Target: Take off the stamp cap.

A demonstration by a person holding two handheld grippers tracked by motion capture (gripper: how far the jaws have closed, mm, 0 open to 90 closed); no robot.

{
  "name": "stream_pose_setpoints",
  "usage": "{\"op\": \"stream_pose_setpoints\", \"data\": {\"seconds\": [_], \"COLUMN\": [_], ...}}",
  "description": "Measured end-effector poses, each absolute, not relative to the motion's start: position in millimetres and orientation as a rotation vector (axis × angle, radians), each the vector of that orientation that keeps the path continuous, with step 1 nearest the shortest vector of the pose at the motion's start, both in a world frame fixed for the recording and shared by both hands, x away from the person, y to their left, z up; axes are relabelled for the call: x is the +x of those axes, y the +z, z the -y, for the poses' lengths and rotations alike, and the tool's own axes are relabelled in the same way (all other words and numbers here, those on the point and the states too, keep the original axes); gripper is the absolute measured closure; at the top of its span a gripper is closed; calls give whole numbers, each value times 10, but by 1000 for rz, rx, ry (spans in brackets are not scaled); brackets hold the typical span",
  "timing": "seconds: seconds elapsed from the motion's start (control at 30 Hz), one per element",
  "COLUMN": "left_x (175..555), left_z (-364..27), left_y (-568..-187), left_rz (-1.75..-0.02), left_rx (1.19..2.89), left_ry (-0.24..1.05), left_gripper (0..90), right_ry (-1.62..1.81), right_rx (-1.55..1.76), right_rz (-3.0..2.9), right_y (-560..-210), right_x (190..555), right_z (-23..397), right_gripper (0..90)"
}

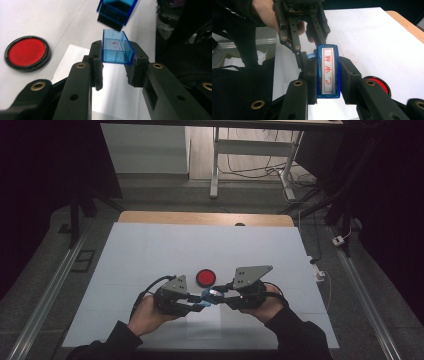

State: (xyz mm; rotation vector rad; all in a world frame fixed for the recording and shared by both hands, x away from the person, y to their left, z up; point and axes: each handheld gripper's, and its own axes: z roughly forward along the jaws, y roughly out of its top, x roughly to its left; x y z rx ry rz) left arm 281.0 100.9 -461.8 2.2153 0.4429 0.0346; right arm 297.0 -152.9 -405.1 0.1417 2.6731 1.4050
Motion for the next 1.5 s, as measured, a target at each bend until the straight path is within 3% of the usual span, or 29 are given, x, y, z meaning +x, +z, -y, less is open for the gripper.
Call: {"op": "stream_pose_setpoints", "data": {"seconds": [0.8, 1.0, 1.5], "left_x": [2625, 2566, 2291], "left_z": [-1371, -1473, -1786], "left_y": [-4536, -4537, -4555], "left_rz": [-552, -579, -689], "left_rx": [2169, 2160, 2141], "left_ry": [119, 87, 199], "left_gripper": [688, 688, 686], "right_ry": [1408, 1402, 1401], "right_rx": [271, 285, 326], "right_rz": [-2649, -2650, -2632], "right_y": [-4036, -4038, -4047], "right_x": [3002, 2996, 2995], "right_z": [1582, 1581, 1600], "right_gripper": [698, 697, 697]}}
